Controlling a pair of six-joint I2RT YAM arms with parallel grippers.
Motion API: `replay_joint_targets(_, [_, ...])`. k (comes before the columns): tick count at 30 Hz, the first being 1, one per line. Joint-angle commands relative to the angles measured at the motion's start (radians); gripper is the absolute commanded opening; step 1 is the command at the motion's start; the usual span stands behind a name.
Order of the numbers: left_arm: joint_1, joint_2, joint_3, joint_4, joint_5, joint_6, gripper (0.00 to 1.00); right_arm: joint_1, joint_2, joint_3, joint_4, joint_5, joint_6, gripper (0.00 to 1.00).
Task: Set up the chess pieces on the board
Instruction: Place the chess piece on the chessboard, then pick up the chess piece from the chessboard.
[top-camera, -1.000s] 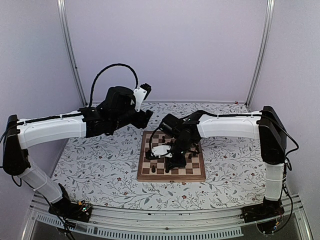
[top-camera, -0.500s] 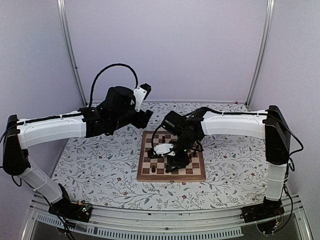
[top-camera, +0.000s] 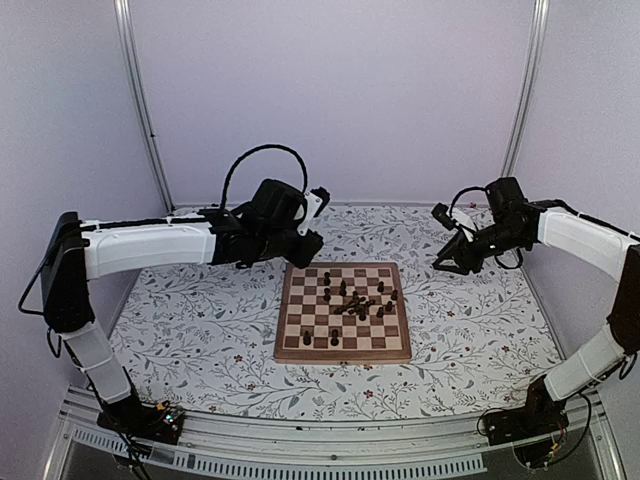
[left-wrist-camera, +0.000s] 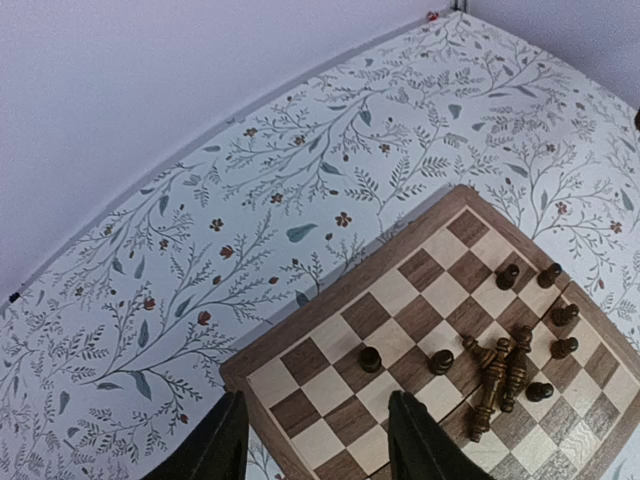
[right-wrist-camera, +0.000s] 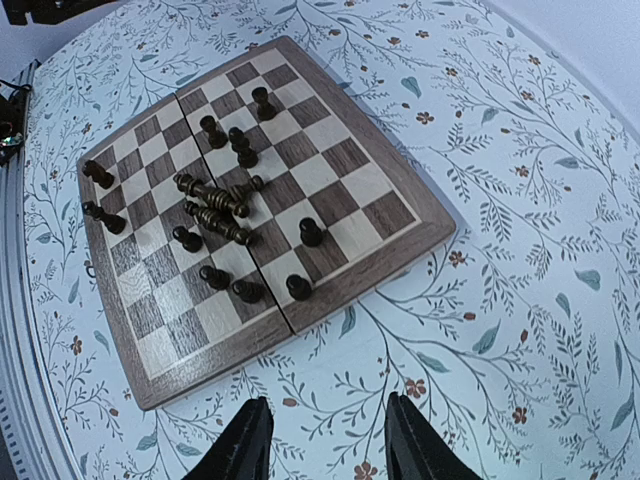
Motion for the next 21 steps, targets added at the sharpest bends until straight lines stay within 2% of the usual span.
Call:
replay_joint_targets(1, [0.013, 0.107, 0.114, -0.148, 0.108, -0.043, 0.46, -0.045, -0.174, -0.190, 0.189, -0.089, 0.076, 0.42])
replay_joint_targets(4, [0.013, 0.174, 0.188, -0.212, 0.183, -0.038, 0.41, -0.064, -0.264, -0.293, 0.266, -0.076, 0.086, 0.44])
replay_joint_targets(6, [0.016, 0.206, 0.226, -0.242, 0.187, -0.054, 0.41, -0.075, -0.296, -0.301, 0.277, -0.039, 0.076, 0.44])
replay_joint_targets(13, [0.035, 0.365, 0.377, -0.377, 0.220, -0.127, 0.36, -0.093, -0.329, -0.310, 0.277, -0.066, 0.065, 0.44])
replay_joint_targets(16, [0.035, 0.417, 0.422, -0.396, 0.228, -0.146, 0.36, -0.093, -0.324, -0.310, 0.276, -0.066, 0.061, 0.44])
replay_joint_targets(21, [0.035, 0.469, 0.475, -0.431, 0.152, -0.163, 0.40, -0.093, -0.324, -0.315, 0.274, -0.064, 0.053, 0.44])
